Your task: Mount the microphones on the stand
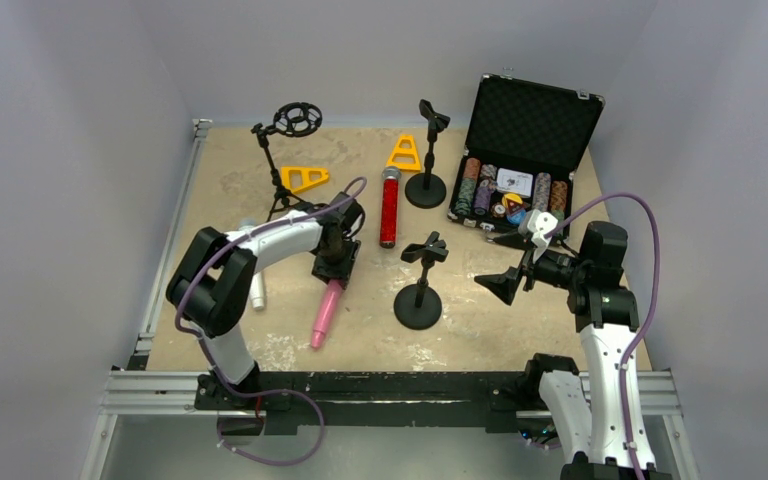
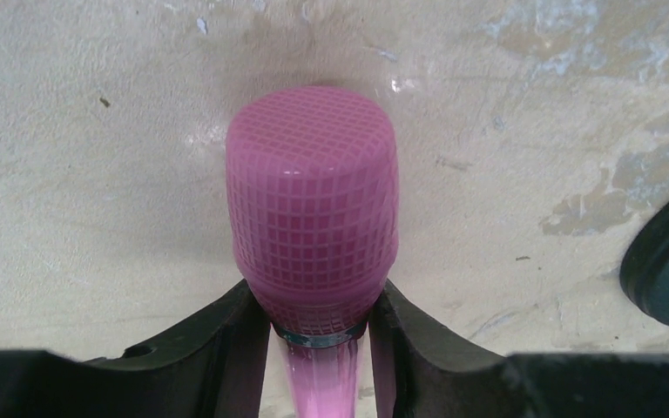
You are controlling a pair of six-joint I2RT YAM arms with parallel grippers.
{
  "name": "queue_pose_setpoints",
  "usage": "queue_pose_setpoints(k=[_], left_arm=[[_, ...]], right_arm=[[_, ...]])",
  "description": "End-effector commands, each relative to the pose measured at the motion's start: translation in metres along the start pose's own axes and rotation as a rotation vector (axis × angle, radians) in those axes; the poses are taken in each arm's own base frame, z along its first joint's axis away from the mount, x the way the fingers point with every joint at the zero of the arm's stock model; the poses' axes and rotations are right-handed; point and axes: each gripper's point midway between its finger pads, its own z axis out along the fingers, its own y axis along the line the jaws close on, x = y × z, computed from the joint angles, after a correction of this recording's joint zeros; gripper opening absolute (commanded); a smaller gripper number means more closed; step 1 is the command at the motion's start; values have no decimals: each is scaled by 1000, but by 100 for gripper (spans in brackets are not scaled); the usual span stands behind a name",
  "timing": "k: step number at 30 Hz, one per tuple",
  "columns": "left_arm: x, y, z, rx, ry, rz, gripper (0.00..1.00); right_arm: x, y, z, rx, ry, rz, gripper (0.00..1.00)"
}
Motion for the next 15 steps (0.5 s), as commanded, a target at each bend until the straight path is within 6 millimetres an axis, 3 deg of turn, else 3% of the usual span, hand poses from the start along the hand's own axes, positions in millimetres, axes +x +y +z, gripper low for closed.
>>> queue_pose_setpoints(k=[1,9,15], left_arm=[[-11,-10,-28,64,-108,2,0],[-18,-19,-65,150,-246,29,0],[-21,-21,-106,198,-377,57,0]], right_arm=[[-15,0,-2,-7,-19,-45,98],[-15,0,-2,-8,-20,-45,98],[-15,0,-2,-9,-19,-44,98]])
